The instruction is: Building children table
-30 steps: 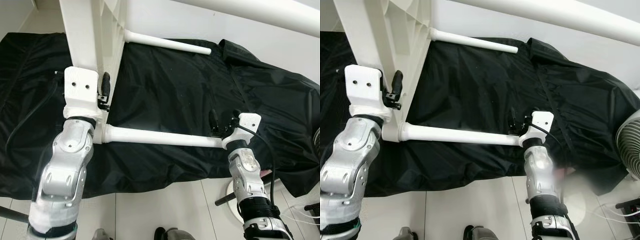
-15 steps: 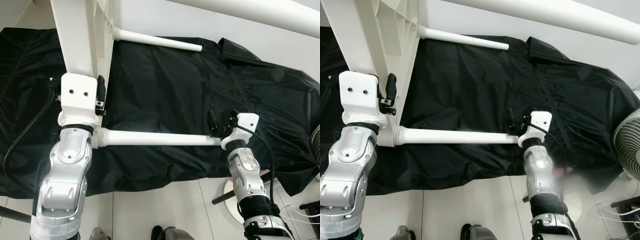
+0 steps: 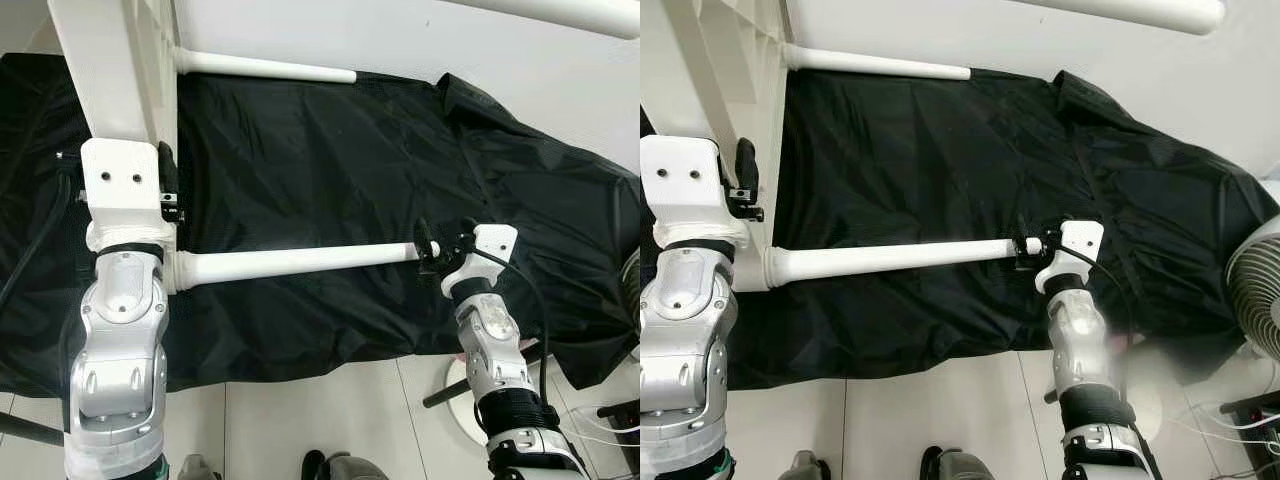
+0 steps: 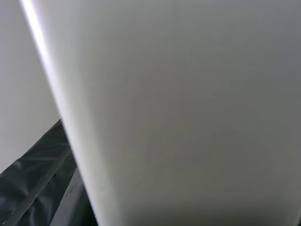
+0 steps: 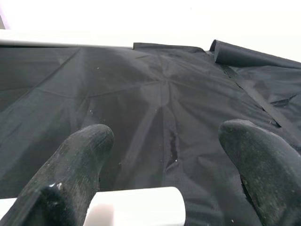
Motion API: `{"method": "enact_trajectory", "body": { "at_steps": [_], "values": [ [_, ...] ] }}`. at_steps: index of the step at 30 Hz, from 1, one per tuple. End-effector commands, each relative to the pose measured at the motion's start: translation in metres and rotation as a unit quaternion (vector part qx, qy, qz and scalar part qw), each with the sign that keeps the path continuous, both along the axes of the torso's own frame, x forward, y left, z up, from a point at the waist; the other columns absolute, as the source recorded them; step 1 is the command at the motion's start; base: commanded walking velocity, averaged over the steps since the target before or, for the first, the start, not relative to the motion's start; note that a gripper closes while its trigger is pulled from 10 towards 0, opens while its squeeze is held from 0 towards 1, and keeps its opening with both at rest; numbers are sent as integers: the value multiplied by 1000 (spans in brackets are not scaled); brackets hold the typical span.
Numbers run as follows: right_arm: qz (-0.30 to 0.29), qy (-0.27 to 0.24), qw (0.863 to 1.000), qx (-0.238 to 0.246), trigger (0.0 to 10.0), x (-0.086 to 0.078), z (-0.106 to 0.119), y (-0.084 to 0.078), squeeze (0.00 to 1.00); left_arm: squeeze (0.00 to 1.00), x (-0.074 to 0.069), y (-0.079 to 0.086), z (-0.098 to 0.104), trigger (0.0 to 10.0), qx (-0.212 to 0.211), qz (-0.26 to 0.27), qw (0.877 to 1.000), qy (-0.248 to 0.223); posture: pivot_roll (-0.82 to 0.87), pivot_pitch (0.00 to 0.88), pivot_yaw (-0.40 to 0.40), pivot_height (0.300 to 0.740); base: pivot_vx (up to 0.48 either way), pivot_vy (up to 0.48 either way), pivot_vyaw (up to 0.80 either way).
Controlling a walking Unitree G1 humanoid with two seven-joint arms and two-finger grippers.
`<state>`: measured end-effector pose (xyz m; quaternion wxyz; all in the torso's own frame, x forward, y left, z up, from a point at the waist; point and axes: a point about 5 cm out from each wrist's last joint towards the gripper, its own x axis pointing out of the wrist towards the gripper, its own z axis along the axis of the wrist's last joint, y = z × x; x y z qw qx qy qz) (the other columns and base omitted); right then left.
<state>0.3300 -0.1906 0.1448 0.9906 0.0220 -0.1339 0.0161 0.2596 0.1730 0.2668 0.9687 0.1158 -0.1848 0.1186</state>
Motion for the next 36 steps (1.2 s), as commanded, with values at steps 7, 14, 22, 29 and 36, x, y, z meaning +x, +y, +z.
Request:
{"method": "enact_trajectory", "body": {
  "at_steps": [7, 14, 22, 29, 36],
  "values": [
    [-12, 7, 1000, 4, 10000, -2, -6, -7, 0, 0, -18, -12, 27, 10000, 6, -3, 992, -126, 44, 151, -100, 740, 0, 0, 0],
    [-9, 9, 1000, 3, 10000, -2, -6, -7, 0, 1000, -24, -44, 20, 10000, 31, -154, 980, -120, 40, 157, -102, 740, 0, 0, 0],
    [-7, 11, 1000, 1, 10000, -2, -7, -8, 0, 0, -27, -55, 7, 10000, 51, -196, 975, -96, 39, 160, -105, 740, 0, 0, 0],
    [-4, 12, 1000, 0, 10000, -1, -6, -6, 0, 0, -36, -72, -15, 10000, 117, -221, 966, -65, 41, 161, -104, 740, 0, 0, 0],
    [-1, 13, 1000, 0, 10000, 0, -7, -5, 0, 0, -44, -65, -33, 10000, 152, -189, 969, -46, 52, 163, -104, 740, 0, 0, 0]
  ]
}}
